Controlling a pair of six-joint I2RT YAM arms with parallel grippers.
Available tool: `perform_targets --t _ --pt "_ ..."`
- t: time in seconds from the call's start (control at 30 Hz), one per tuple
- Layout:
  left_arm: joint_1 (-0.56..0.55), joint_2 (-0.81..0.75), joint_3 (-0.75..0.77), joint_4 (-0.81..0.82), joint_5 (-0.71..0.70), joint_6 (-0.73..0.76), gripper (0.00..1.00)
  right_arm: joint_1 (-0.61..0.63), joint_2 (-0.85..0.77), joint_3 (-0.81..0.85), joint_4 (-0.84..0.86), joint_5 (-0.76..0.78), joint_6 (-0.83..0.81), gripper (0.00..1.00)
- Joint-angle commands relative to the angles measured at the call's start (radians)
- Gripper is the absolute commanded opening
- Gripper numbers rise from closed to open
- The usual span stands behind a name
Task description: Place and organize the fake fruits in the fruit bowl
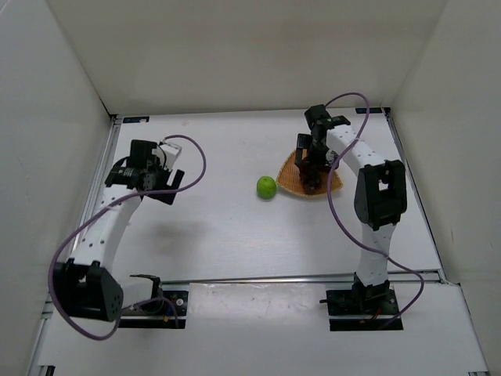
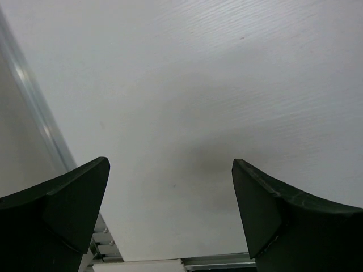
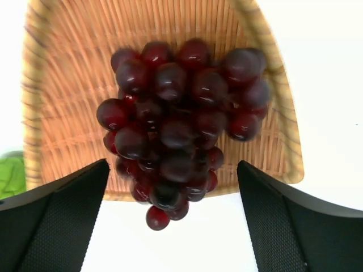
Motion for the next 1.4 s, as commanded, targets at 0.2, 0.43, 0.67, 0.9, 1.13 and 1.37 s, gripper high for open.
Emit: perform_targets --t 0.2,0.43,0.67,0.9,1.13,1.37 --pt "-0.222 0.232 0.116 -0.035 0.140 -0.057 1.00 0.097 -0.228 -0.050 0.049 0.092 -0.026 1.00" --pt "-0.293 0.302 0.067 0.007 0.150 -0.085 1.00 0.272 -0.181 -0.012 0.084 -0.004 -0.053 1.00" --pt "-0.293 0.269 -0.024 0.051 0.124 -0.117 1.00 0.338 0.064 0.197 -0.002 -0.046 -0.021 1.00" --pt "-0.224 0.218 -0.091 0.070 0.115 -0.137 1.00 0.347 0.161 0.228 -0.022 -0.060 -0.001 0.98" --pt "-0.205 0.209 -0.102 0.070 0.095 -0.146 1.00 0.387 0.150 0.191 -0.013 -0.060 -0.001 0.62" --pt "-0.205 0.209 -0.102 0.070 0.086 -0.146 1.00 0.387 0.097 0.191 -0.012 -0.046 -0.001 0.31"
